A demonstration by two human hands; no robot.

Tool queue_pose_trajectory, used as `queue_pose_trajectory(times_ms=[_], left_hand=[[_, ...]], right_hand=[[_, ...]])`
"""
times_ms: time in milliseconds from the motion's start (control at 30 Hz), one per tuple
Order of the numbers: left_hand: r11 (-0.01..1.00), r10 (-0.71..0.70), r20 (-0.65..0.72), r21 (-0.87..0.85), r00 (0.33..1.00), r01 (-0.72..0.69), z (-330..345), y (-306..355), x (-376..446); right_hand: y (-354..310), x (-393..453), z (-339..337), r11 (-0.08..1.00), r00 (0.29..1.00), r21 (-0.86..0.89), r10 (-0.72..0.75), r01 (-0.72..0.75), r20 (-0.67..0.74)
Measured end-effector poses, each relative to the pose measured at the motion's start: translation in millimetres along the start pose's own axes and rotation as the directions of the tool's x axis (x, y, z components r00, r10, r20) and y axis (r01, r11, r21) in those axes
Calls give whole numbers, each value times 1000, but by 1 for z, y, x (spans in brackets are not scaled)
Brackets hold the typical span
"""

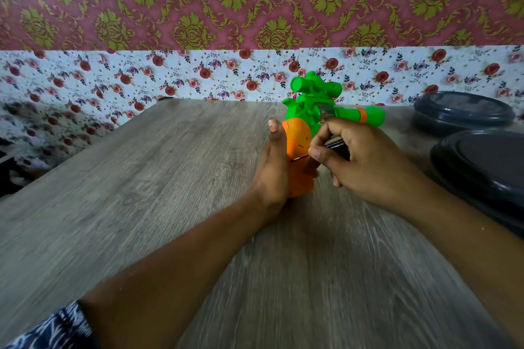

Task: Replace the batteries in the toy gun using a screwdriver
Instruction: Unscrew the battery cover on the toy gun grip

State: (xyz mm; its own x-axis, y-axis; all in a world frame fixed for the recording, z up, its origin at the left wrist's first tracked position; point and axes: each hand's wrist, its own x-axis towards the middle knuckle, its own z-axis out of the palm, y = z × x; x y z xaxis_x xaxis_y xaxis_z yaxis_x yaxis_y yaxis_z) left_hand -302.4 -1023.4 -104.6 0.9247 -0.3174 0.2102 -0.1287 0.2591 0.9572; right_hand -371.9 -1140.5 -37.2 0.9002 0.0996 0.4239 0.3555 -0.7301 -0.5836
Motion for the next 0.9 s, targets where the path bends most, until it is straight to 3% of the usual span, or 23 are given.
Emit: queue_pose_trajectory(times_ms=[133, 600, 667, 800, 900], left_hand=[[999, -43, 16, -14, 999, 43, -2, 0, 3], [1000, -9, 28, -19, 1000, 10, -5, -5, 6], [1000, -3, 25, -10, 1000, 4, -4, -4, 5], [999, -50, 4, -18, 999, 50, -4, -2, 6], [999, -45, 21, -15, 999, 45, -5, -1, 6]], right_hand=[[1, -1, 1, 970, 1000, -245, -14, 12, -8], [-2, 0, -1, 998, 999, 51, -41, 42, -12], [-1, 0, 3, 999, 999, 21, -27, 28, -21], [1, -1, 4, 978, 1000, -210, -12, 9, -12], [0, -2, 2, 985, 1000, -174, -20, 18, -9]])
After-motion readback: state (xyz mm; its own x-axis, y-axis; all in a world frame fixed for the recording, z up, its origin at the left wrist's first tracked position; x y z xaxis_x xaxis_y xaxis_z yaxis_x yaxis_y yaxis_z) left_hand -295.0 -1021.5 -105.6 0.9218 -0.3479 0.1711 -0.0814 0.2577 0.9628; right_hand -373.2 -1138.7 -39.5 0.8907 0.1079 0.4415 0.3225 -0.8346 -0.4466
